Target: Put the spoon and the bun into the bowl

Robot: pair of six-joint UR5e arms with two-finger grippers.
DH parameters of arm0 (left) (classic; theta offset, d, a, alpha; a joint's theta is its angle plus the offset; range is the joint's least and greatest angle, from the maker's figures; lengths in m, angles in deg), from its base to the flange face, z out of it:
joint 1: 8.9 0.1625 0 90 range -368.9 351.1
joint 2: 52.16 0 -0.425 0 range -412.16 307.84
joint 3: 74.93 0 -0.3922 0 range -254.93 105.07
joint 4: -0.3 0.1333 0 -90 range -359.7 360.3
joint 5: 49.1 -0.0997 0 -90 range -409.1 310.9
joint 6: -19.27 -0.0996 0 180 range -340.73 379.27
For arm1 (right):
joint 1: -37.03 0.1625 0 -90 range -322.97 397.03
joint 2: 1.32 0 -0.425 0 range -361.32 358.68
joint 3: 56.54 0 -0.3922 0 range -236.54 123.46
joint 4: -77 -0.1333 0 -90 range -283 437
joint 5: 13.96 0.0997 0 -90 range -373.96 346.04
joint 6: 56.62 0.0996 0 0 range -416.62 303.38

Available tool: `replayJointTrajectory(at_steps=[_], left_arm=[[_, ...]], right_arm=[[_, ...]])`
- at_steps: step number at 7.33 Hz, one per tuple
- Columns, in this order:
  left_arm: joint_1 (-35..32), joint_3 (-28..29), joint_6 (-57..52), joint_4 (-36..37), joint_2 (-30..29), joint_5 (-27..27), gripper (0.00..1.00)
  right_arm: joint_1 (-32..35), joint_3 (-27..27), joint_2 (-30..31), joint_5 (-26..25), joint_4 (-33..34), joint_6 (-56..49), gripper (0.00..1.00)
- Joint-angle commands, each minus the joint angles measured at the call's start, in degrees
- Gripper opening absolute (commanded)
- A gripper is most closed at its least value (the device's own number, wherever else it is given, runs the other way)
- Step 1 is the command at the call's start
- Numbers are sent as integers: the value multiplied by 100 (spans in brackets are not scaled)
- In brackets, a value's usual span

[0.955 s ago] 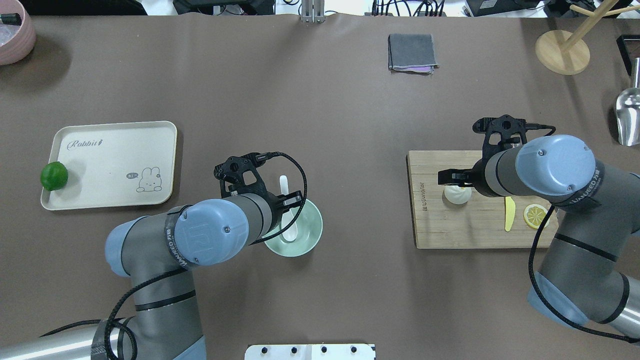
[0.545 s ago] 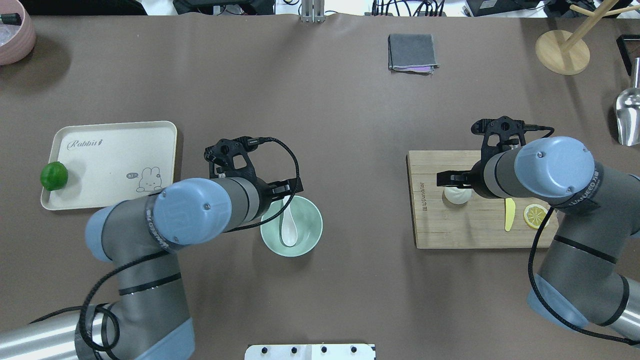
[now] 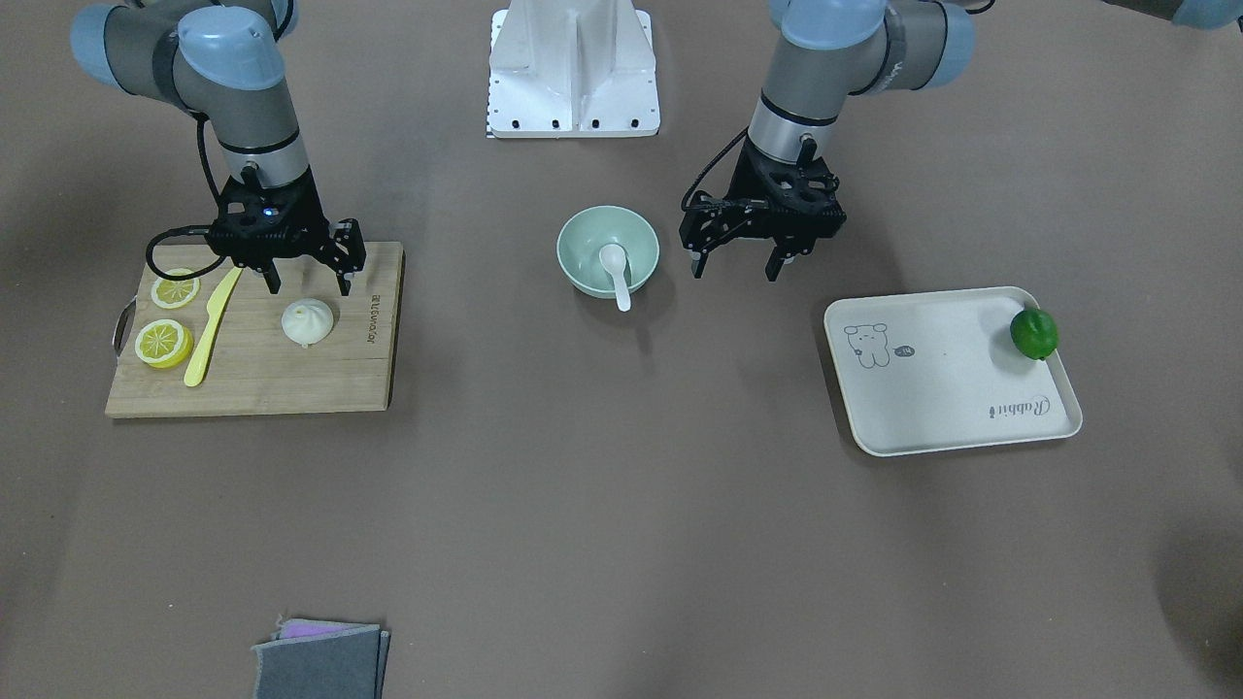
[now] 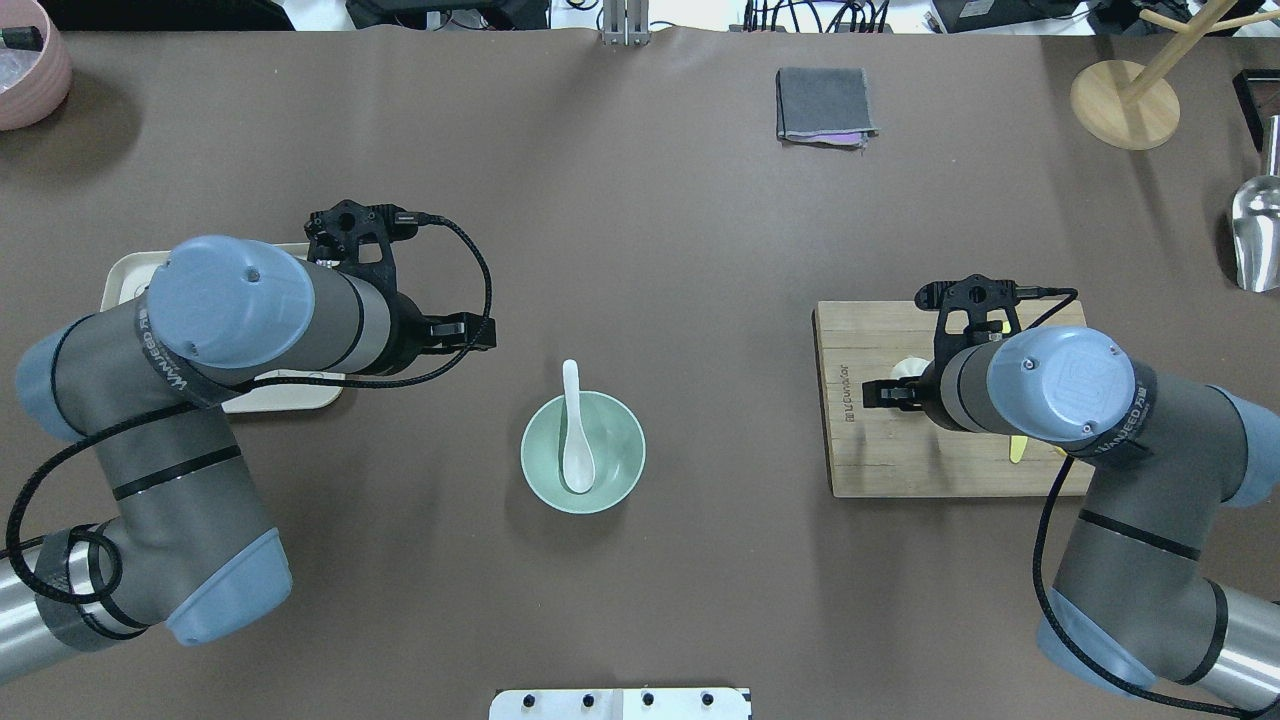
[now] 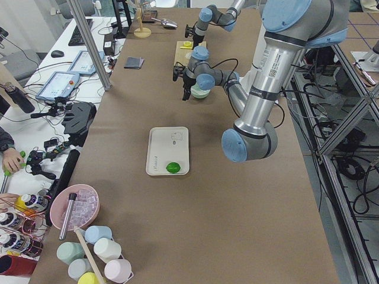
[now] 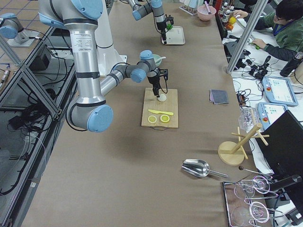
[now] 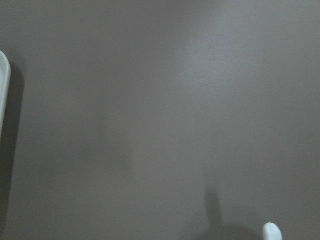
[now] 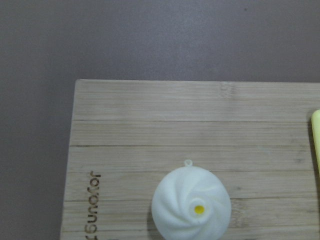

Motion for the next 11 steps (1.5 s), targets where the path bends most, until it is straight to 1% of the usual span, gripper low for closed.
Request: replayJointTrajectory(at_steps=[1,2,3,4,5,6,8,9,11], left_arm=[[-27,-2,-51,-1,23,17,98],[-18,-2,-51,-1,15,9,98],[-18,-2,-51,-1,15,0,98],[-18,-2,-42,-1,23,0,98],[-18,-2,-42,-1,23,0,98],[-18,-2,-33,-1,32,0,98],[-9,24,-25,-1,32,0,98],[-1,41,-16,-10,32,0,98],[8,77,-33,-19,6,9,98]], right_arm=[[-32,132,14,-119,19,-112,63],[-24,133,15,-197,36,-138,57],[-6,133,15,-207,45,-138,44],[11,124,6,-215,45,-138,20],[3,124,-3,-268,54,-130,0],[12,124,-3,-347,54,-130,0],[90,45,-55,-312,63,-112,0],[108,1,-186,-295,185,-43,0],[74,-270,-948,-260,1261,298,0]])
